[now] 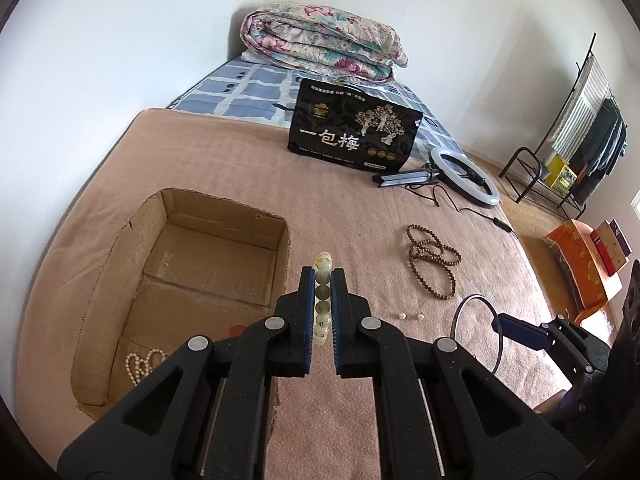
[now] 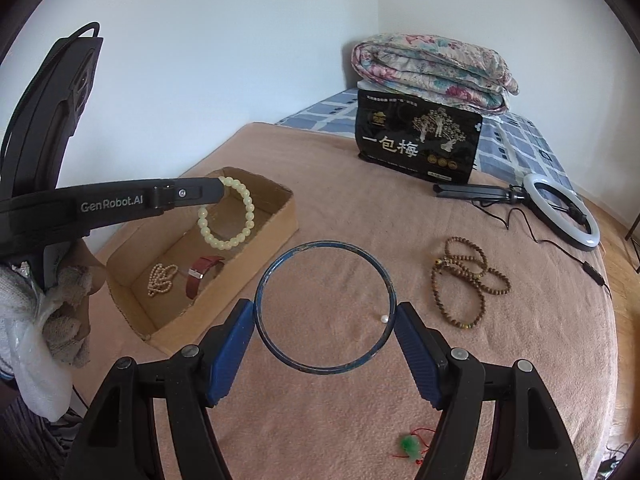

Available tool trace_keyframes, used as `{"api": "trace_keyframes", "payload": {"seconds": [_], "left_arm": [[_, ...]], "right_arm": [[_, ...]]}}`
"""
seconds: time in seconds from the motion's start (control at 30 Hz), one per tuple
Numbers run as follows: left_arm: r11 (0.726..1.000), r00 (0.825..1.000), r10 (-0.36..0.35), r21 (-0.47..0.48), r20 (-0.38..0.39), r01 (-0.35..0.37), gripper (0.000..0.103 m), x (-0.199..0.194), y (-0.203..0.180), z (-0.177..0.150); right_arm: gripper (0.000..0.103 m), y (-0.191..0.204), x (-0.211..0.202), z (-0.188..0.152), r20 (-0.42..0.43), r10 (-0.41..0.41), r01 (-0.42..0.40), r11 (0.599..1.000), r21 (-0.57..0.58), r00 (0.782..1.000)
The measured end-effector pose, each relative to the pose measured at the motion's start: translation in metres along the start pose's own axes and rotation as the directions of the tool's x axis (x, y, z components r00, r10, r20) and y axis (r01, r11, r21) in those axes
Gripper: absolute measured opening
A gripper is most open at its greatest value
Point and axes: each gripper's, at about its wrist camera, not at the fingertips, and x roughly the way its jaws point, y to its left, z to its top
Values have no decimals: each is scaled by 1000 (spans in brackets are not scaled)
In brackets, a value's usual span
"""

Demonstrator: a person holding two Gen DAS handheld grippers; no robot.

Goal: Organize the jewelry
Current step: 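Carry the bracelet and bangle over the cardboard box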

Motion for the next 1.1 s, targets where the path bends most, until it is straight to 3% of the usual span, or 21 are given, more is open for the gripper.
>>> {"api": "trace_keyframes", "payload": {"seconds": [0.57, 1.1], "left_arm": [[988, 995, 99, -116, 5, -98, 5, -12, 90, 4], [984, 993, 120, -134, -1, -119, 5, -9, 110, 11]], "right_arm": [[74, 74, 24, 11, -26, 102, -104, 988, -117, 994], [74, 123, 55, 15, -64, 153, -162, 971, -174, 986]]}}
